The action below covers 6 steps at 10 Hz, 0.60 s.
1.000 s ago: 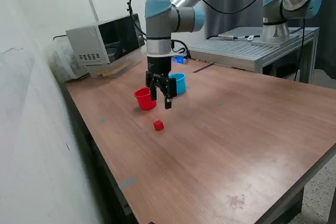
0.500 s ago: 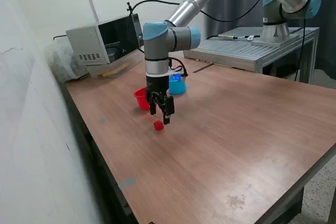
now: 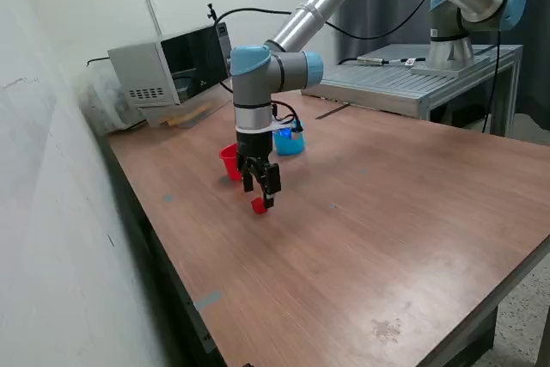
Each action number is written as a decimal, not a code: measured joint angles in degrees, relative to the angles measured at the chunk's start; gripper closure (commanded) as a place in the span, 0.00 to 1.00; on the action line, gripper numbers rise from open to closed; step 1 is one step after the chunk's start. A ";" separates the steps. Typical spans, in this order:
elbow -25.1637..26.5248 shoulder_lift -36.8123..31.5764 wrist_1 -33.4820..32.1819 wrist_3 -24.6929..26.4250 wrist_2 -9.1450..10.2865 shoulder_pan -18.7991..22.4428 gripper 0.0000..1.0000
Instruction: Place red objects in the red bin, and blue objects in the blue bin.
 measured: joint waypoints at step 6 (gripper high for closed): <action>0.32 -0.02 -0.39 -0.11 0.04 -0.36 1.00</action>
